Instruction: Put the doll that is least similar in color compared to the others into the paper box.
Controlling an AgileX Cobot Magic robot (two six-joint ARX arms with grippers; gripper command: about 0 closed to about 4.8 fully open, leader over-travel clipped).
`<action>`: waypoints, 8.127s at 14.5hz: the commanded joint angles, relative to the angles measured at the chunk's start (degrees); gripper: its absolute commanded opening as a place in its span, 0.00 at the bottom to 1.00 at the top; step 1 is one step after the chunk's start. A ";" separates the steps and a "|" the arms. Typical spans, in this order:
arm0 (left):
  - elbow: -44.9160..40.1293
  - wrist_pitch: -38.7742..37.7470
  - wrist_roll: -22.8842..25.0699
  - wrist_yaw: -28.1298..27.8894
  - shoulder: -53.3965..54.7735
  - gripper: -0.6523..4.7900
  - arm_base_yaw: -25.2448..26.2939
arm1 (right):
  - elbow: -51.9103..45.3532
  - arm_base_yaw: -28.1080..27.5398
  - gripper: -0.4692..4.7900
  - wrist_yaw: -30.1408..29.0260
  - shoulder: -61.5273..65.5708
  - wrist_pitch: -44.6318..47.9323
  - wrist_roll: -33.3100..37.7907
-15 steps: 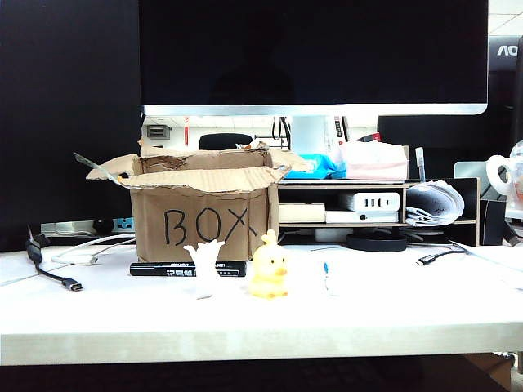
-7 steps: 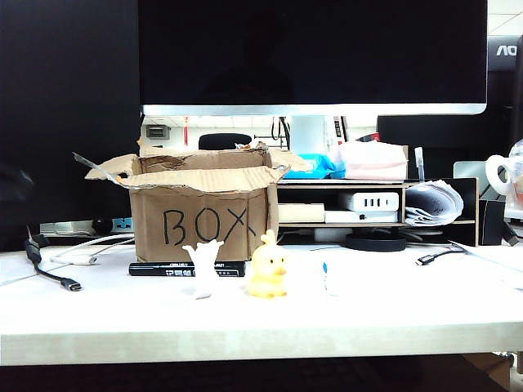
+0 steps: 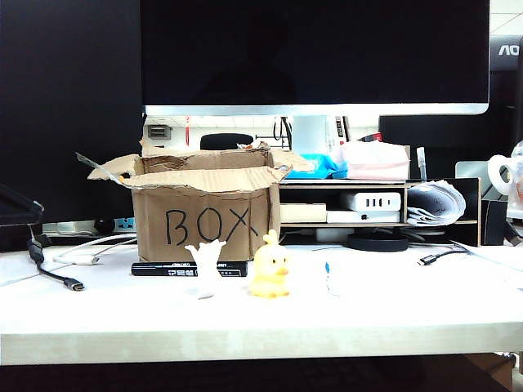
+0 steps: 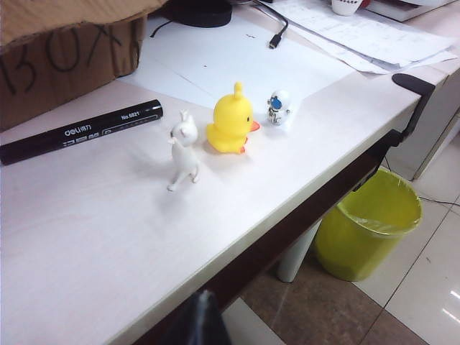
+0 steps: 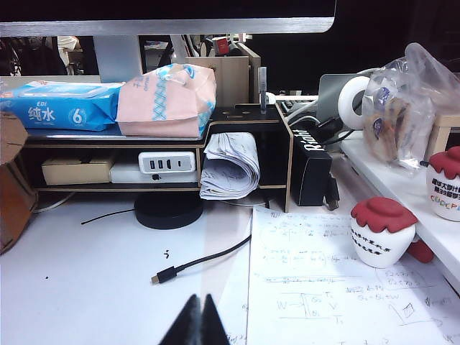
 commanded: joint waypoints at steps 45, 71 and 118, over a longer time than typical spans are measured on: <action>0.07 0.68 0.09 0.02 -0.17 0.11 3.21 | 79.45 38.40 1.00 -7.26 105.44 -47.43 -15.52; 0.07 0.68 0.09 0.02 -0.15 0.11 3.21 | 79.56 38.16 0.36 -4.61 105.42 -46.97 -14.99; 0.07 0.55 0.07 0.66 -3.06 0.11 14.67 | 45.97 38.58 0.08 -0.85 38.93 -29.33 4.48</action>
